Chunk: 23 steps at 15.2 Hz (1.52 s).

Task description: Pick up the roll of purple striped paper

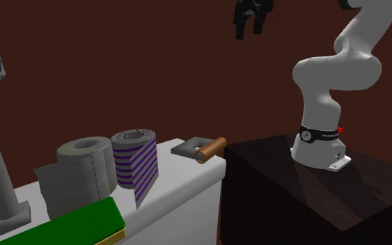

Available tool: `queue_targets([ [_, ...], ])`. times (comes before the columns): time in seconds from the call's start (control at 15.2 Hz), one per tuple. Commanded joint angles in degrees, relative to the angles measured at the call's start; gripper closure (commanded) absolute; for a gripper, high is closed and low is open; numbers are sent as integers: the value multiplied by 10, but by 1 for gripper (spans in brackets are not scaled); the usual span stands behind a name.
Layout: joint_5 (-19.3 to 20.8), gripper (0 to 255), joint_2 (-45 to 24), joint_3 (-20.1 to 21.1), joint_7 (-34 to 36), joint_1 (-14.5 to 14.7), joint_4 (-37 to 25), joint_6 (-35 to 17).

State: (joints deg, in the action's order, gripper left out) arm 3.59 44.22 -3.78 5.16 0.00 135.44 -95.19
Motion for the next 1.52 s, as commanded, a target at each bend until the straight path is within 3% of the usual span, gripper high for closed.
queue_targets([
  [0.0,0,0,0,0,0,0,0,0],
  [0.73,-15,0,-238,-26,-83,38,-87,-138],
  [1.45,-54,0,-485,-26,-169,61,-258,-197],
])
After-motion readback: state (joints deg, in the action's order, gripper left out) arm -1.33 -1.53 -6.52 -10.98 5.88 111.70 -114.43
